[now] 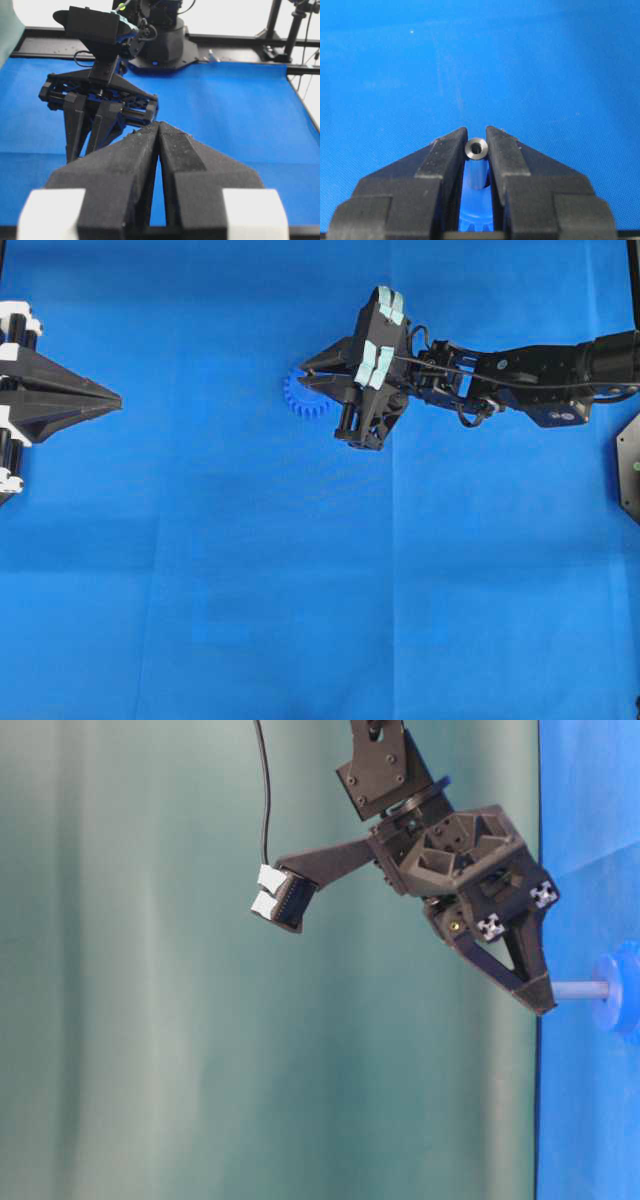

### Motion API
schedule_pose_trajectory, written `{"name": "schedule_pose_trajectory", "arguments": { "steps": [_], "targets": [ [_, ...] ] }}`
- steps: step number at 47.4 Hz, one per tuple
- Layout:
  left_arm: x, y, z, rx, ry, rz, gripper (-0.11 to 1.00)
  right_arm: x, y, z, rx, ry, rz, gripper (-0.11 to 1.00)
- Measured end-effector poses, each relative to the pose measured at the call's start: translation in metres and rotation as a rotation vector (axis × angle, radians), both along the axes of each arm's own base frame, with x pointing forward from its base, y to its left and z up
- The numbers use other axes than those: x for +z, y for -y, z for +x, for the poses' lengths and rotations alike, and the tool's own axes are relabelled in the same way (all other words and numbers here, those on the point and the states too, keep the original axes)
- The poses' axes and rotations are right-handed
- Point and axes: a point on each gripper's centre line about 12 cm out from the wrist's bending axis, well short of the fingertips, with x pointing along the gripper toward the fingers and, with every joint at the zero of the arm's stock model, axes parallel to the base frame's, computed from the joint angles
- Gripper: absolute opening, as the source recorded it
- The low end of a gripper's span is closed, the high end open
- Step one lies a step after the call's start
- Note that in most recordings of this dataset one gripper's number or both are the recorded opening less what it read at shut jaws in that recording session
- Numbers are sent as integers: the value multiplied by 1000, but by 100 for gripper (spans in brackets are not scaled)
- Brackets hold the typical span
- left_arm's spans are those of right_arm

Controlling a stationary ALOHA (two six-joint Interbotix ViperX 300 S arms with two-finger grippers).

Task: Insert the shaft placed at a random location into the center hole of the small gear at another random location.
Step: 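Carry the shaft left with the right gripper over the blue gear, then align the shaft over the gear's center hole and lower it in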

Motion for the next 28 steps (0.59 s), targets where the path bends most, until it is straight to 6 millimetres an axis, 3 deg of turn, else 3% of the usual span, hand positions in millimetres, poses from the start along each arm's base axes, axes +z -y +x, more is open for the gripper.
{"name": "schedule_pose_trajectory", "arguments": {
  "steps": [13,28],
  "targets": [
    [1,0,0,0,2,0,0,2,0,-1,0,3,0,4],
    [1,0,0,0,2,-2,0,35,-1,-3,18,74,-48,4]
  ]
}}
